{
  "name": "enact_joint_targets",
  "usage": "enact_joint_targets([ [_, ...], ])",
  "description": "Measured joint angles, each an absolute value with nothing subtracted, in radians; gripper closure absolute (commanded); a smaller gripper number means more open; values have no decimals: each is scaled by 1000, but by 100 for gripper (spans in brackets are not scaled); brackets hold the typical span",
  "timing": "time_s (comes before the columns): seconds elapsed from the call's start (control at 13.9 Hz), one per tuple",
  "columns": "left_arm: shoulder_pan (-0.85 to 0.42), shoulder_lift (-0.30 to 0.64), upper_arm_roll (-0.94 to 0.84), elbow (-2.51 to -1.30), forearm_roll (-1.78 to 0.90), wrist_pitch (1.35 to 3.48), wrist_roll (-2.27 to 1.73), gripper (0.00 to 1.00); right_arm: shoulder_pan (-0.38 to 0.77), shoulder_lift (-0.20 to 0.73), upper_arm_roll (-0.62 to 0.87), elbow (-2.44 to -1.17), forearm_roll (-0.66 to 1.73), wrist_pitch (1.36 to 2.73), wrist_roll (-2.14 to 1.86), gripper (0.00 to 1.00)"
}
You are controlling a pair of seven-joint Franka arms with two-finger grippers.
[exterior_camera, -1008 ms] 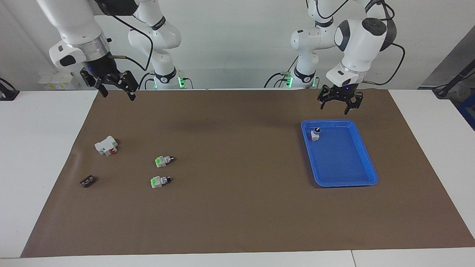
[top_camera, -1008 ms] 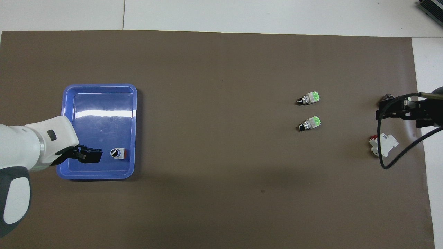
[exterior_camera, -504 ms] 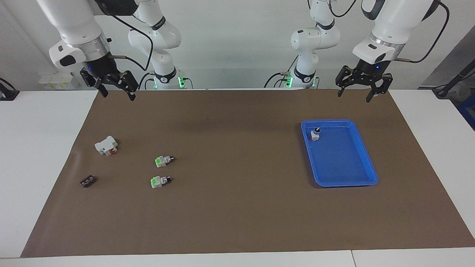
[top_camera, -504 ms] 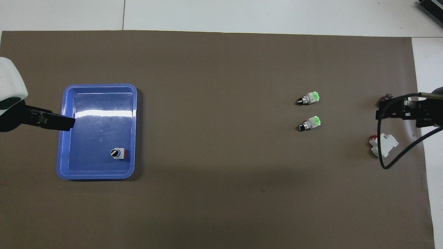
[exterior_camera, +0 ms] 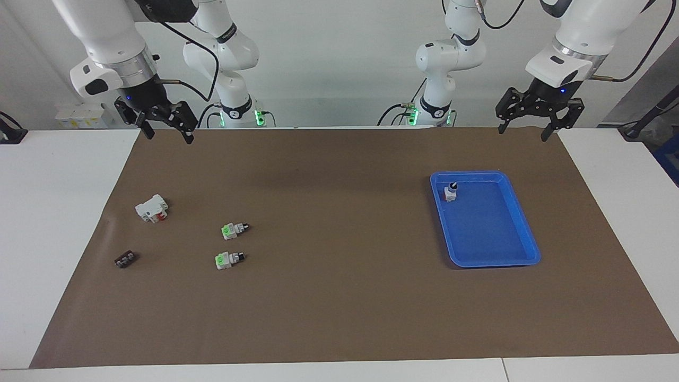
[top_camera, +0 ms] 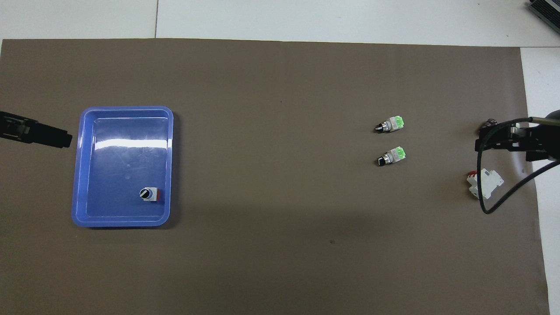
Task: Turn and place switch with both arms
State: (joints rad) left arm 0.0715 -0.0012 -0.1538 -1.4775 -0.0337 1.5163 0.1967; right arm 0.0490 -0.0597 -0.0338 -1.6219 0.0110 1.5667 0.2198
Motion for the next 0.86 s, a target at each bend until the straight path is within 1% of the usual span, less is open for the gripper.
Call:
enact_joint_targets([
  [0.36, -73, 1, -20, -1471, -36, 1478, 172, 0, 49, -60, -34, -1622, 11, 1567, 220, 0],
  [0.86, -86, 1, 1, -1467, -36, 1465, 165, 0, 49, -60, -34, -1622, 11, 1567, 220, 0],
])
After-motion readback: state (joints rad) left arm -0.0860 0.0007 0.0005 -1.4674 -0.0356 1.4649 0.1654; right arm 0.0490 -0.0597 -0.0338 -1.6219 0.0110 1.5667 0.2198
